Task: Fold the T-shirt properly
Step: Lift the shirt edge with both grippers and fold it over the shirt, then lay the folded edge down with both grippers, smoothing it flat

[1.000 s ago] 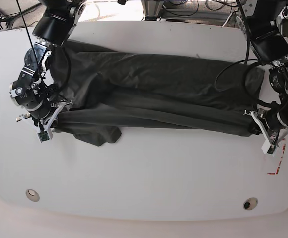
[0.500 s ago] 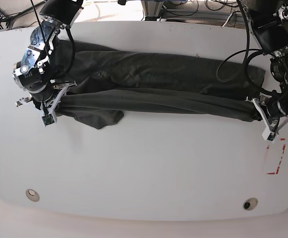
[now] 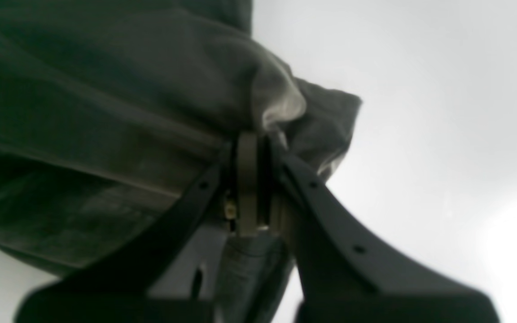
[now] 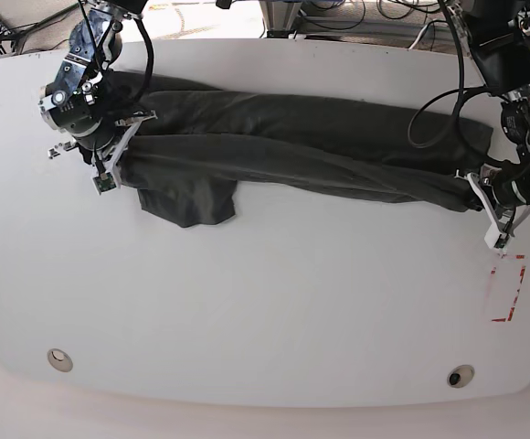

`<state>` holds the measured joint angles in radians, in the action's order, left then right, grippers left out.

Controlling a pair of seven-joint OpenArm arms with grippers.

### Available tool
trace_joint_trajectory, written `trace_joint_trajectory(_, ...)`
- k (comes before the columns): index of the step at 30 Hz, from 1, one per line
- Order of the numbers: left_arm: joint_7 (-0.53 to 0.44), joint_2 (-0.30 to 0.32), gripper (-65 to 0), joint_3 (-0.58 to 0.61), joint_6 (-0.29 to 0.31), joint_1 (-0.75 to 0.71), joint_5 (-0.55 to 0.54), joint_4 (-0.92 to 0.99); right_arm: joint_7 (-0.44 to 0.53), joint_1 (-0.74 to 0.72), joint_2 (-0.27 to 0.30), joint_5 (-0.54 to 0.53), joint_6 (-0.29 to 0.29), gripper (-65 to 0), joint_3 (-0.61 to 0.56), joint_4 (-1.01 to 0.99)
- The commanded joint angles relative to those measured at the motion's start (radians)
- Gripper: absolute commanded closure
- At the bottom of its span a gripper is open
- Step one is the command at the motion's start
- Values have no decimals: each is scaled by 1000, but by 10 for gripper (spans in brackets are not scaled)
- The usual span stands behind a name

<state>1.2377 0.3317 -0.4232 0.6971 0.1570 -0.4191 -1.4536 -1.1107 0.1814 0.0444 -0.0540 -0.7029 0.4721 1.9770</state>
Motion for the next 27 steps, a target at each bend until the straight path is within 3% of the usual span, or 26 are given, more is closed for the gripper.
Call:
trace_joint_trajectory(1,-13,31,0,-6,1,20,-1,-6,11,16,12,-16,5,0,4,23)
trace_joint_trajectory(7,-14,33,0,-4,1,3,-1,-6,11,46,7,-27,5,-8,4,18)
trace_joint_trajectory(9,-14,34,-14,-4,1,-3,-1,-6,11,56,5,-25,5,-38,4,18)
trace_joint_trajectory(14,-14,42,-133,42,1,-4,-1,-6,11,63,5,-25,5,-252,4,18)
trace_joint_trajectory(16,-13,63,-218,86,1,-4,-1,-6,11,65,5,-27,5,-382,6,20)
trace_joint_trajectory(19,-13,79,-321,134,1,-3,-1,-8,11,77,5,-33,5,-491,9,31)
trace_joint_trajectory(22,-11,100,-393,154,1,0,-8,-19,14,74,2,-66,5,-517,44,54)
trace_joint_trajectory(27,35,106,-397,151,1,31,-10,-100,14,43,2,-235,5,-515,135,55)
